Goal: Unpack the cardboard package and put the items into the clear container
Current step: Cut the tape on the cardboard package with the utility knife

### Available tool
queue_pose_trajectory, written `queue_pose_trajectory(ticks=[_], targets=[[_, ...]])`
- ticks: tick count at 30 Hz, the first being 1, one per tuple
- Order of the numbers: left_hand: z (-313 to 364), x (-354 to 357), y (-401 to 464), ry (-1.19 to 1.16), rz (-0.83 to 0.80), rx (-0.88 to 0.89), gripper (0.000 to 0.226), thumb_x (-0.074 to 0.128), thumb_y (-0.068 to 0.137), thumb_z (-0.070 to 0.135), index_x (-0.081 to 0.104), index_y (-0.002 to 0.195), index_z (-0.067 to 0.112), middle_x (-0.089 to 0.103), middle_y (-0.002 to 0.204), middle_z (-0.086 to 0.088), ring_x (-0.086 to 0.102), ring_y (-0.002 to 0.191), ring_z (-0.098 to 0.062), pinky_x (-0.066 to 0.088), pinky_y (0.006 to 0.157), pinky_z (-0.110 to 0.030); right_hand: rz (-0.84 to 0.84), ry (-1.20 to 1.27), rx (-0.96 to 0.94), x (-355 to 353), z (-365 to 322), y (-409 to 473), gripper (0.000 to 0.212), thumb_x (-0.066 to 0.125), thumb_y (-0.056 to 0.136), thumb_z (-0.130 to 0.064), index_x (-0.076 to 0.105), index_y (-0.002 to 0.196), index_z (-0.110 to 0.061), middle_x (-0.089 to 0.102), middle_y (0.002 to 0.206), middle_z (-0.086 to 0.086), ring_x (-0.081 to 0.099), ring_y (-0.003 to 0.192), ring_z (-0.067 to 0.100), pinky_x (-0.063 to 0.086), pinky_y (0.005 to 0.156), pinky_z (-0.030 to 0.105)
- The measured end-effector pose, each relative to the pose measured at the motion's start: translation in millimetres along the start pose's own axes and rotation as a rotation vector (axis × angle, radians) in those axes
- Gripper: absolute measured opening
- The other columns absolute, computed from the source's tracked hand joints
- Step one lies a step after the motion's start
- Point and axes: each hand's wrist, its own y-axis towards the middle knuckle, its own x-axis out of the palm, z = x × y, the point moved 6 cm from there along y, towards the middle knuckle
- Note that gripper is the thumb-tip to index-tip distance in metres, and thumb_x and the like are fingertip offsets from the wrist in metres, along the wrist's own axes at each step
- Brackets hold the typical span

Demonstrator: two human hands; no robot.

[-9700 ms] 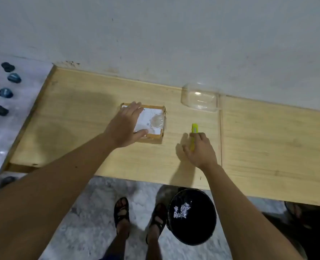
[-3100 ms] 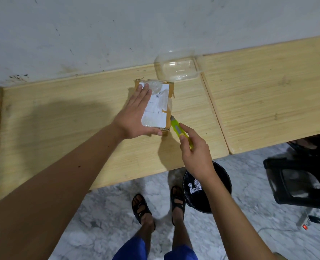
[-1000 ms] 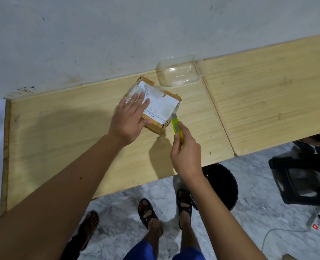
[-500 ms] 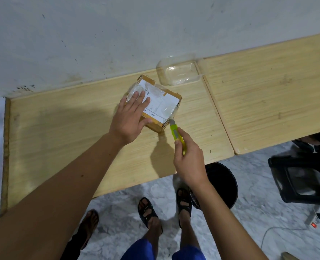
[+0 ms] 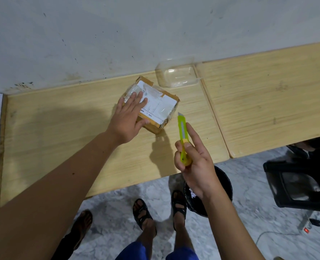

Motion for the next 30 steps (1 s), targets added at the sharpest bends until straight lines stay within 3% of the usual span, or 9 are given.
queue_pose_trajectory(ticks=[5, 12, 16, 19, 22, 24, 26, 29, 30], targets=[[3.1, -3.0, 0.0, -0.026, -0.030, -0.023, 0.079, 0.034, 0.100, 0.061, 0.024, 0.164, 0.016, 0.008, 0.175, -0.002, -0.001, 0.162, -0.019, -0.012, 0.128, -0.044, -0.213, 0.202, -0.003, 26.6, -20.4, -7.9, 0.074, 0.046, 0.097, 0.004, 0.034, 0.160, -0.034, 0.057, 0.098, 0.008, 0.044, 0.061, 0.018, 0.035, 0.056, 0.025], [3.8, -3.8, -0.1, -0.041, -0.049, -0.045, 0.083, 0.029, 0.097, 0.064, 0.022, 0.165, 0.017, 0.004, 0.175, 0.000, -0.006, 0.162, -0.017, -0.017, 0.127, -0.040, -0.325, 0.258, 0.031, 42.6, -34.0, -15.2, 0.082, 0.044, 0.087, 0.009, 0.042, 0.155, -0.036, 0.059, 0.105, 0.005, 0.053, 0.077, 0.020, 0.042, 0.063, 0.025], [7.9, -8.3, 1.2, -0.103, -0.032, -0.089, 0.088, 0.029, 0.089, 0.065, 0.026, 0.163, 0.018, 0.010, 0.175, 0.000, -0.001, 0.163, -0.017, -0.013, 0.128, -0.042, -0.181, 0.206, -0.007, 32.0, -39.1, -4.8, 0.075, 0.053, 0.090, 0.007, 0.044, 0.154, -0.031, 0.061, 0.094, 0.009, 0.046, 0.063, 0.018, 0.038, 0.050, 0.022], [21.3, -10.3, 7.5, -0.060, 0.010, -0.234, 0.095, 0.025, 0.084, 0.066, 0.026, 0.162, 0.012, 0.019, 0.174, -0.003, 0.007, 0.163, -0.020, -0.007, 0.130, -0.050, 0.015, -0.070, -0.109, 11.2, -46.3, 9.4, 0.060, 0.063, 0.097, -0.002, 0.055, 0.144, -0.039, 0.054, 0.076, 0.001, 0.041, 0.054, 0.014, 0.032, 0.050, 0.022], [42.1, -3.2, 15.1, 0.049, 0.042, -0.358, 0.109, 0.028, 0.084, 0.084, 0.024, 0.161, 0.006, 0.020, 0.173, -0.009, 0.008, 0.162, -0.024, -0.003, 0.127, -0.060, 0.186, -0.232, -0.176, -15.0, -51.8, 28.1, 0.045, 0.074, 0.094, -0.013, 0.066, 0.127, -0.042, 0.051, 0.077, 0.004, 0.038, 0.055, 0.016, 0.036, 0.051, 0.024], [48.7, 3.4, 17.8, 0.115, 0.037, -0.392, 0.122, 0.028, 0.080, 0.094, 0.023, 0.161, 0.003, 0.020, 0.172, -0.011, 0.008, 0.162, -0.027, -0.001, 0.126, -0.065, 0.306, -0.339, -0.220, -38.1, -51.6, 44.0, 0.034, 0.074, 0.094, -0.022, 0.065, 0.119, -0.043, 0.059, 0.083, 0.005, 0.050, 0.062, 0.019, 0.045, 0.055, 0.029], [48.4, 6.8, 16.6, 0.167, 0.067, -0.389, 0.129, 0.029, 0.076, 0.099, 0.027, 0.159, 0.001, 0.025, 0.171, -0.013, 0.013, 0.162, -0.029, 0.004, 0.125, -0.066, 0.428, -0.491, -0.243, -62.4, -51.4, 59.2, 0.025, 0.072, 0.092, -0.037, 0.058, 0.112, -0.044, 0.069, 0.102, 0.006, 0.066, 0.086, 0.024, 0.053, 0.070, 0.036], [45.8, 7.2, 14.6, 0.227, 0.158, -0.342, 0.126, 0.033, 0.076, 0.098, 0.038, 0.153, -0.002, 0.037, 0.165, -0.017, 0.026, 0.158, -0.031, 0.014, 0.123, -0.067, 0.507, -0.697, -0.294, -96.2, -53.6, 84.3, 0.024, 0.069, 0.096, -0.037, 0.057, 0.115, -0.028, 0.064, 0.104, -0.004, 0.062, 0.093, 0.003, 0.046, 0.076, 0.028], [45.6, 7.6, 14.1, 0.240, 0.181, -0.328, 0.125, 0.033, 0.078, 0.098, 0.041, 0.152, -0.002, 0.040, 0.163, -0.018, 0.029, 0.157, -0.031, 0.016, 0.123, -0.067, 0.523, -0.782, -0.308, -106.9, -54.8, 93.0, 0.025, 0.069, 0.097, -0.035, 0.060, 0.116, -0.022, 0.062, 0.104, -0.004, 0.060, 0.092, 0.005, 0.044, 0.076, 0.027]])
